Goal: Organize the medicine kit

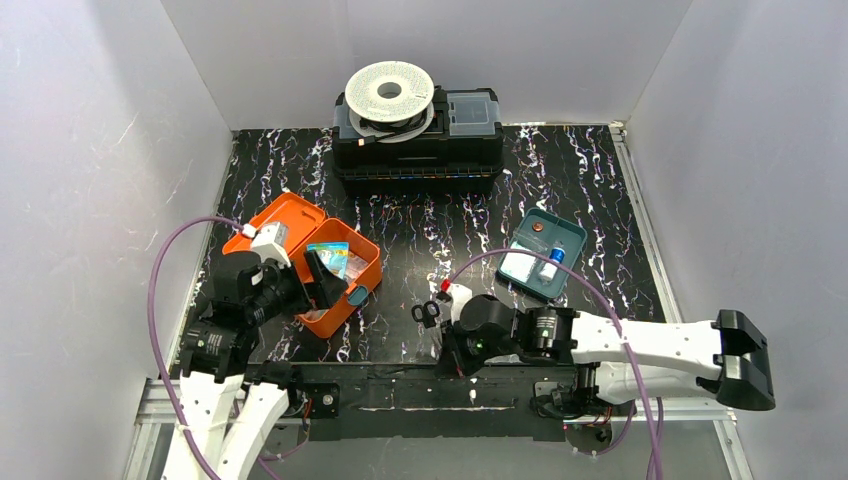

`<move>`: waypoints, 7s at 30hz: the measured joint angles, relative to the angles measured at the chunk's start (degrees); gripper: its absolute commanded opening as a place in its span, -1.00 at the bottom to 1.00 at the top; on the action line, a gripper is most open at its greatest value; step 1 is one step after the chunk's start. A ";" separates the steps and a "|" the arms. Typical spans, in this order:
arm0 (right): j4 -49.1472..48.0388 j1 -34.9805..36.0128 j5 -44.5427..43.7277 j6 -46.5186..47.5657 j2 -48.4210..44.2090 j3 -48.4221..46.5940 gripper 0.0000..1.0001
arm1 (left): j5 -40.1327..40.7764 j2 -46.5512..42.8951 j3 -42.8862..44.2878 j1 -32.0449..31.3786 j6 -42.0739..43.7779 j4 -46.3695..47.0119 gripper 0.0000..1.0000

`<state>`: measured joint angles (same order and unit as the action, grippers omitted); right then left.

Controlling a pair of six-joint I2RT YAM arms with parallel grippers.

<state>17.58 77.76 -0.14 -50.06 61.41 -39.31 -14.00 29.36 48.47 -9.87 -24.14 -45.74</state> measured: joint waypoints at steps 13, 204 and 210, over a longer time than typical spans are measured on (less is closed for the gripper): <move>3.32 0.02 24.28 12.94 -2.12 -8.57 -0.97 | -36.04 0.20 0.68 -0.42 -1.64 2.01 0.99; 34.53 -33.88 -22.56 9.03 -6.51 -17.03 0.48 | 0.31 57.81 14.51 -19.15 -8.79 19.17 0.43; 33.00 -41.94 -21.70 9.94 -3.02 -16.96 0.40 | 0.28 59.87 15.78 -25.38 -12.35 21.79 0.43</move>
<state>50.59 35.81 -21.85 -40.12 58.39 -56.27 -13.72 89.23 64.25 -35.24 -36.49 -23.94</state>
